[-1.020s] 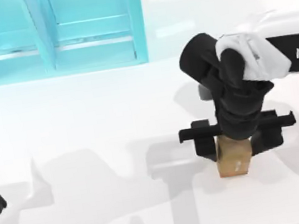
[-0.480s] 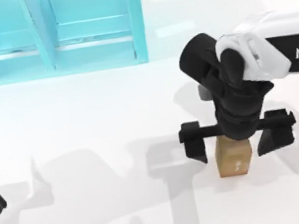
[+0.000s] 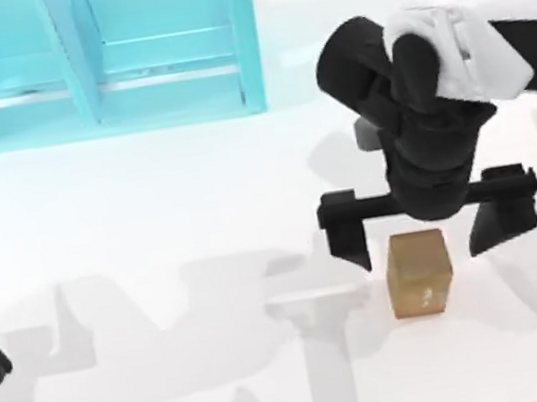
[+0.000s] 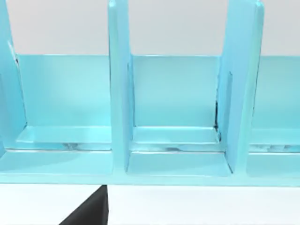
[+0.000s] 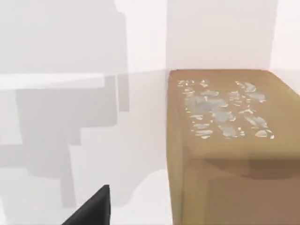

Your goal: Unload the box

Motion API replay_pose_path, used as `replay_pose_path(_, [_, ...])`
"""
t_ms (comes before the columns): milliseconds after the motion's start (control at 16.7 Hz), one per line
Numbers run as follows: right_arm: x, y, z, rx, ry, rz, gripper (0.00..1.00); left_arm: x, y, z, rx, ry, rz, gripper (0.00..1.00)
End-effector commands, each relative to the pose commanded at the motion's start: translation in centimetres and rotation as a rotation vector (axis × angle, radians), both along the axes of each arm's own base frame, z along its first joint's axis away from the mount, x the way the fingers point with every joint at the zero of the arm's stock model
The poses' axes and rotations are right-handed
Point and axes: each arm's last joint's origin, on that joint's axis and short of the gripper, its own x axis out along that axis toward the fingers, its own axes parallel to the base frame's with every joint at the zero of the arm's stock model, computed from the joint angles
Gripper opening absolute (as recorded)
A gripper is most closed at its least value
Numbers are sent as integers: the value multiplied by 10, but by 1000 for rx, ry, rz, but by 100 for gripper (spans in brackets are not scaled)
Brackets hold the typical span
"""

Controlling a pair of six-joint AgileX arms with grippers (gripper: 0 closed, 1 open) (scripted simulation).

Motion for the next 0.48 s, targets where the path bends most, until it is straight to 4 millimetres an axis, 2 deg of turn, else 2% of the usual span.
replay_pose_path(240, [-2, -2, 36, 6, -8, 0, 100, 0, 0, 0, 0, 0, 0, 100])
replay_pose_path(480, [-2, -1, 36, 5, -6, 2, 100, 0, 0, 0, 0, 0, 0, 100])
